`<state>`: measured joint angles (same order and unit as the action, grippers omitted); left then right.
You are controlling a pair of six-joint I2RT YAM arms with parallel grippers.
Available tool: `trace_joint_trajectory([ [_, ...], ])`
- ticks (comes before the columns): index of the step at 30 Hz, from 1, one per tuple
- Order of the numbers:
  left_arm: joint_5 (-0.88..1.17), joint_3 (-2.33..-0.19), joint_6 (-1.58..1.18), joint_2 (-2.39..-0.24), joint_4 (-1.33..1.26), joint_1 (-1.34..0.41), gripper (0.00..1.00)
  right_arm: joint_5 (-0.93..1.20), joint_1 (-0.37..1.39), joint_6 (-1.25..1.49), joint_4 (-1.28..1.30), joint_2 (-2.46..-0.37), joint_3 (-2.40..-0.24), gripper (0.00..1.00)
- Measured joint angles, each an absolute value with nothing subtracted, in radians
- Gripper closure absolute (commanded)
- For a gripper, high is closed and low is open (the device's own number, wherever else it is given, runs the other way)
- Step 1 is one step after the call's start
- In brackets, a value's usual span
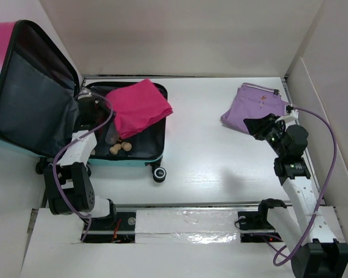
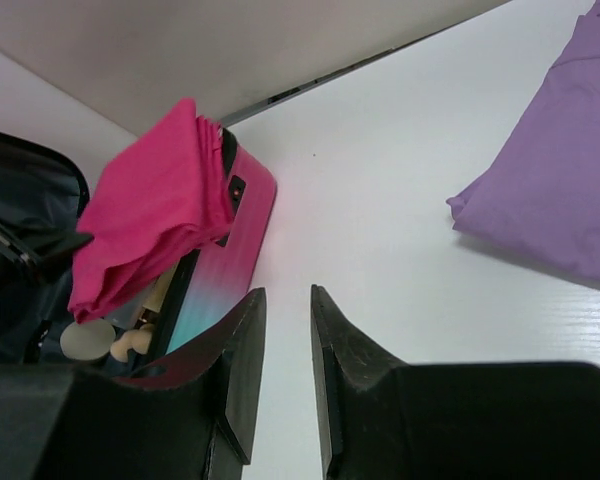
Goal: Pack the luggage
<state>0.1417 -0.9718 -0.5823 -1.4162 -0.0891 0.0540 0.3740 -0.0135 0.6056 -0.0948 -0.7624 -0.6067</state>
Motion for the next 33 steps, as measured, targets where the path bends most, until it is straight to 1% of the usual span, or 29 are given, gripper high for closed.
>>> trace_joint_trajectory([
  [5,0.147,-0.868,-0.592,-1.413,-0.083,0.191,1.00,0.374,-0.014,0.606,-0.094,-0.771,-0.607,0.69],
  [11,0.122,-0.838,-0.581,-1.413,-0.086,0.218,1.00,0.374,-0.014,0.604,-0.094,-0.772,-0.607,0.67],
  [12,0.112,-0.838,-0.579,-1.413,-0.083,0.217,0.96,0.374,-0.014,0.604,-0.094,-0.773,-0.607,0.67],
  [14,0.089,-0.838,-0.577,-1.413,-0.074,0.216,0.73,0.373,-0.014,0.604,-0.094,-0.773,-0.607,0.67],
  [15,0.079,-0.838,-0.572,-1.412,-0.068,0.216,0.59,0.371,-0.014,0.603,-0.094,-0.773,-0.607,0.70],
  [16,0.065,-0.838,-0.566,-1.412,-0.063,0.216,0.52,0.366,-0.014,0.601,-0.094,-0.774,-0.607,0.74],
  [17,0.051,-0.839,-0.568,-1.410,-0.059,0.220,0.43,0.358,-0.014,0.598,-0.094,-0.776,-0.607,0.79],
  [18,0.043,-0.840,-0.567,-1.404,-0.052,0.221,0.40,0.349,-0.014,0.596,-0.094,-0.780,-0.607,0.85],
  [19,0.034,-0.842,-0.571,-1.395,-0.044,0.224,0.39,0.338,-0.014,0.595,-0.093,-0.785,-0.607,0.91],
  [22,0.017,-0.867,-0.577,-1.345,-0.032,0.225,0.38,0.294,-0.014,0.595,-0.085,-0.803,-0.607,0.93],
  [23,0.014,-0.880,-0.579,-1.322,-0.032,0.224,0.38,0.278,-0.014,0.595,-0.083,-0.809,-0.607,0.92],
  [25,0.003,-0.905,-0.584,-1.269,-0.039,0.207,0.43,0.247,-0.014,0.594,-0.081,-0.823,-0.607,0.92],
  [26,-0.003,-0.918,-0.584,-1.242,-0.046,0.189,0.52,0.234,-0.014,0.594,-0.082,-0.832,-0.607,0.91],
  [27,-0.007,-0.926,-0.585,-1.215,-0.061,0.162,0.86,0.218,-0.014,0.594,-0.083,-0.844,-0.607,0.91],
  [28,-0.011,-0.933,-0.592,-1.191,-0.079,0.123,0.98,0.204,-0.014,0.595,-0.083,-0.860,-0.607,0.94],
  [30,-0.002,-0.946,-0.587,-1.156,-0.119,0.021,1.00,0.162,-0.018,0.596,-0.083,-0.902,-0.607,0.98],
  [33,-0.011,-1.006,-0.583,-1.169,-0.163,-0.210,1.00,0.122,-0.061,0.605,-0.081,-0.969,-0.606,0.99],
])
